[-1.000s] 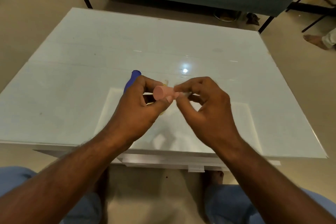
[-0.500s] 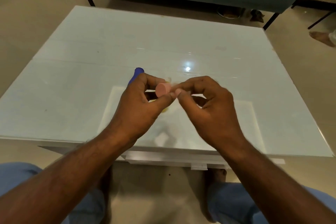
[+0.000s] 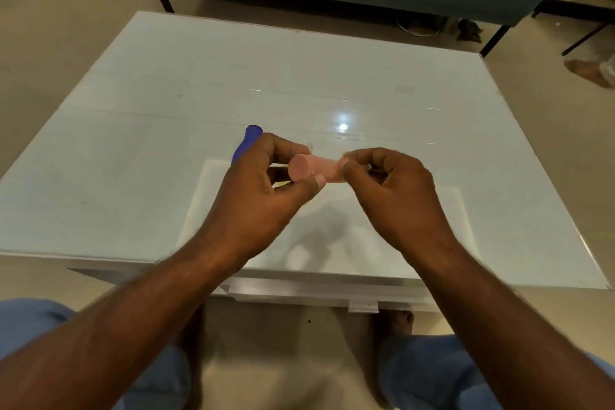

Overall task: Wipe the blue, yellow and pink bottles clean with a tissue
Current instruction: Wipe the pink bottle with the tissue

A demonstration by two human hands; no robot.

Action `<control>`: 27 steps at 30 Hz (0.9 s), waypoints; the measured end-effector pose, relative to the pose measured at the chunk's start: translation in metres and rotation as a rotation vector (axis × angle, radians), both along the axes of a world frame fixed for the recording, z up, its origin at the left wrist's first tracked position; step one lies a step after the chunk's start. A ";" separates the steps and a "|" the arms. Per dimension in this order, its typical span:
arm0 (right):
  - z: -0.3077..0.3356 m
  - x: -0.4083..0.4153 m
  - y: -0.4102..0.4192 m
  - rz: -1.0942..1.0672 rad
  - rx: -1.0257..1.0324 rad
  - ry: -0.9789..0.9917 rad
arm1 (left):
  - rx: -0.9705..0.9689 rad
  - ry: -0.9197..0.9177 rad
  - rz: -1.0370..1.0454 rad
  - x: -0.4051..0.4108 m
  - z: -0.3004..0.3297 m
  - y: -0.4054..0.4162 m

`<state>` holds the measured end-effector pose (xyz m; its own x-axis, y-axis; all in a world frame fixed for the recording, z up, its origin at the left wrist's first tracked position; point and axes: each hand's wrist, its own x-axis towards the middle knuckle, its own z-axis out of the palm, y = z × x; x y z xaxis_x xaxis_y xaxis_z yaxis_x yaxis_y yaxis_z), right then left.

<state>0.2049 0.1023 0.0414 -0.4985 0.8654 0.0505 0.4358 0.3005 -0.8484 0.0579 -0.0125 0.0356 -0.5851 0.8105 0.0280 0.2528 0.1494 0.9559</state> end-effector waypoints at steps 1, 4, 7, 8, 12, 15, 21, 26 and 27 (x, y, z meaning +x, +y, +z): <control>0.000 0.000 -0.002 0.013 0.023 0.012 | 0.003 0.001 -0.009 0.000 0.001 0.000; 0.004 -0.001 -0.020 0.151 0.111 0.215 | 0.004 0.010 -0.015 0.003 0.002 0.000; 0.004 -0.004 -0.021 0.138 0.110 0.215 | -0.015 0.017 -0.024 0.004 -0.003 0.000; 0.003 -0.003 -0.015 0.070 0.079 0.145 | -0.025 0.024 -0.031 0.005 -0.004 0.000; -0.002 0.002 -0.003 0.014 -0.003 -0.080 | -0.040 0.039 -0.041 0.004 -0.004 0.000; 0.003 0.001 -0.018 0.129 0.081 0.101 | -0.037 0.043 -0.017 0.003 -0.003 0.001; 0.000 0.002 -0.003 0.000 0.018 -0.075 | -0.052 0.051 -0.045 0.006 -0.004 0.001; 0.005 0.001 -0.020 0.160 0.128 0.140 | -0.035 0.013 -0.027 0.005 -0.001 -0.001; 0.007 0.001 -0.022 0.190 0.148 0.186 | -0.033 0.000 -0.020 0.004 -0.001 -0.001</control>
